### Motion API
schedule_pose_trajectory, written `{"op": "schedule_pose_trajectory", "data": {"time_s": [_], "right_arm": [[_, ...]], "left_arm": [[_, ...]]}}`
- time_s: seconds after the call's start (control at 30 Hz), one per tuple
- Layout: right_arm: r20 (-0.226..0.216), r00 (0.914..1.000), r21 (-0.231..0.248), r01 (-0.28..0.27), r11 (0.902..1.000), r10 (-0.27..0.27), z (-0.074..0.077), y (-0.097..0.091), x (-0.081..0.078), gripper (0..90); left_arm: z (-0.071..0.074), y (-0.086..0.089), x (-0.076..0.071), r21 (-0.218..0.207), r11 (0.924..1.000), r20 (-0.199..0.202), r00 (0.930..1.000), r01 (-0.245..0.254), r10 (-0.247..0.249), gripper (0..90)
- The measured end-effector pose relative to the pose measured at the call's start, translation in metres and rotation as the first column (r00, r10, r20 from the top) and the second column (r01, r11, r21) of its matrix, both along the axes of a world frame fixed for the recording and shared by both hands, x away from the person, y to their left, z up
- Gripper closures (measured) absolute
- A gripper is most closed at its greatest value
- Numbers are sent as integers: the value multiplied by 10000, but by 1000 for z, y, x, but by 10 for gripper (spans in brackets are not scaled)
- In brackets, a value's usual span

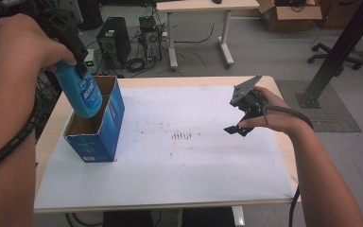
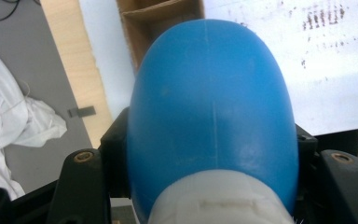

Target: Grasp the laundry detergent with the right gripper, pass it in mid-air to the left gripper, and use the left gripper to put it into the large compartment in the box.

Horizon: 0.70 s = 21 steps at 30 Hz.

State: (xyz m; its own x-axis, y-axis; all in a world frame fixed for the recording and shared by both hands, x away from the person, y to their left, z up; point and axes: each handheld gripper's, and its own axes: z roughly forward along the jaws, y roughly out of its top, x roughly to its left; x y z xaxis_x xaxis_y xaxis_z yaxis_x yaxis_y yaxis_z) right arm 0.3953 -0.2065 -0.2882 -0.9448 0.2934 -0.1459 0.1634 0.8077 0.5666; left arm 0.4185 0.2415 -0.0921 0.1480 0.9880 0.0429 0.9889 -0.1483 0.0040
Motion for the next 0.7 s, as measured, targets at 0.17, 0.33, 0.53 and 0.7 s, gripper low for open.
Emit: {"op": "schedule_pose_trajectory", "data": {"time_s": [0.17,0.33,0.53,0.7], "right_arm": [[-62,9999,162,91,9998,-90,-3,1,0,19],[-118,9999,53,104,9999,-103,-7,0,0,19],[-161,9998,57,147,9999,-146,-7,-1,-1,20],[-158,9997,16,203,9998,-203,-7,-3,-2,20]], "left_arm": [[-5,10,2,-66,9996,-16,9996,-289,289,387],[-11,15,4,41,9993,-45,9993,-374,375,387],[-20,19,5,29,9992,-118,9991,-411,411,387],[-31,22,7,11,9988,-198,9986,-483,484,387]]}}
